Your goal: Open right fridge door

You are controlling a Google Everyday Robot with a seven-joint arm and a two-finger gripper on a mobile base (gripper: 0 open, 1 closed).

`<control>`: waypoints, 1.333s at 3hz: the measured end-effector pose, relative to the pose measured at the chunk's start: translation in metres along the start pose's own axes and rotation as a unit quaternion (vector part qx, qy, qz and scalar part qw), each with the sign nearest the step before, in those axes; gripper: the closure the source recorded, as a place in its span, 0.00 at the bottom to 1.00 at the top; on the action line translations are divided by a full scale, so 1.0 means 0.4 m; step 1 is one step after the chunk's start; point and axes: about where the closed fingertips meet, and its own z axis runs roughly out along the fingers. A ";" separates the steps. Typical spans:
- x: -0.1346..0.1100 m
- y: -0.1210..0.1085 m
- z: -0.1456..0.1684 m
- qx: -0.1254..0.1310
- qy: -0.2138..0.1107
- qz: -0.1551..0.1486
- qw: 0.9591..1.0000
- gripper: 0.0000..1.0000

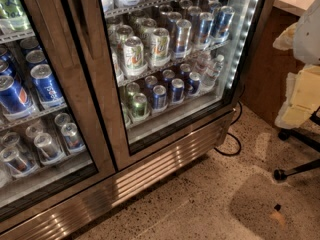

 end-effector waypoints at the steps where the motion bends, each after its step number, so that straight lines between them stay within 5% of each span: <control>1: 0.000 0.000 0.000 0.000 0.000 0.000 1.000 0.00; 4: -0.040 -0.024 -0.007 -0.018 -0.119 -0.023 0.993 0.00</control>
Offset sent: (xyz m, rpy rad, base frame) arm 0.0051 0.0009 0.0136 0.1515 -0.0420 0.0609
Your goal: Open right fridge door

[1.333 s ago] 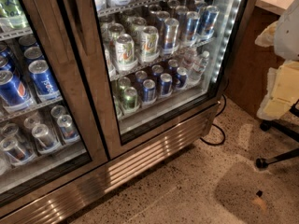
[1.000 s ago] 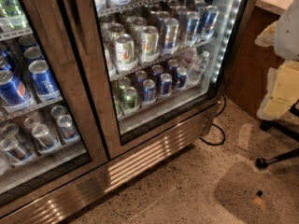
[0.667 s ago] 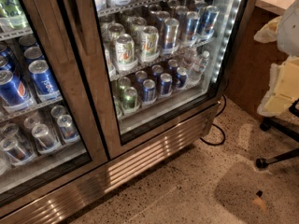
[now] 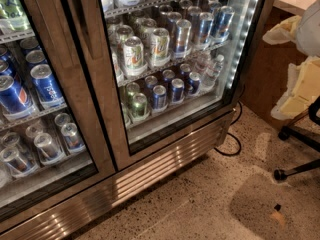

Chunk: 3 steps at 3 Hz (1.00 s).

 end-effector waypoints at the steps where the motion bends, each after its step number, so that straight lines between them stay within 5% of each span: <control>1: -0.004 0.000 0.002 -0.001 -0.003 0.000 1.000 0.00; 2: -0.026 -0.026 0.026 0.014 -0.026 -0.010 0.999 0.00; 3: -0.074 -0.104 0.034 0.052 -0.102 -0.035 0.993 0.00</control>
Offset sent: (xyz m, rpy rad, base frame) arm 0.0364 0.0242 -0.0046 0.1045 -0.1287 0.0422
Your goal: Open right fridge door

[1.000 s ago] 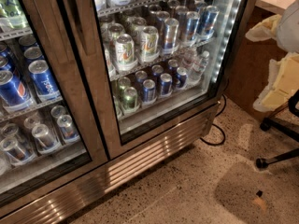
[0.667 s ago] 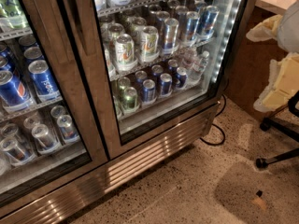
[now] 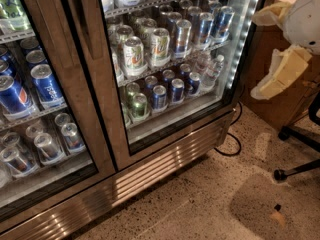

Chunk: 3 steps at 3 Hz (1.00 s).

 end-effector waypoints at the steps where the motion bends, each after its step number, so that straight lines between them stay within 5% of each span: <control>1: -0.046 -0.058 -0.008 0.030 -0.064 -0.028 0.997 0.00; 2: -0.053 -0.058 -0.008 0.030 -0.068 -0.032 0.997 0.00; 3: -0.091 -0.081 0.025 0.029 -0.107 -0.032 0.993 0.00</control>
Offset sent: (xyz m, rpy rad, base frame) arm 0.0169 0.0077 0.0178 0.0829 -0.0905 0.0457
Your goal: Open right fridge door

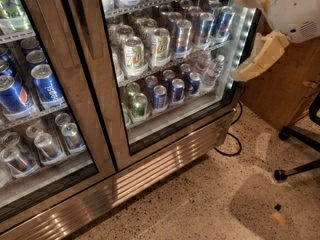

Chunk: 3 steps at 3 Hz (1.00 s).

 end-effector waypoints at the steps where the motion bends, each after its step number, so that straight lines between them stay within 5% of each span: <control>1: -0.070 -0.026 0.062 -0.022 -0.064 -0.022 0.997 0.17; 3: -0.138 -0.047 0.107 -0.045 -0.135 -0.044 0.989 0.22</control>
Offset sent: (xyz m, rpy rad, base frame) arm 0.0296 0.0701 0.0256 0.2151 -0.0607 0.2640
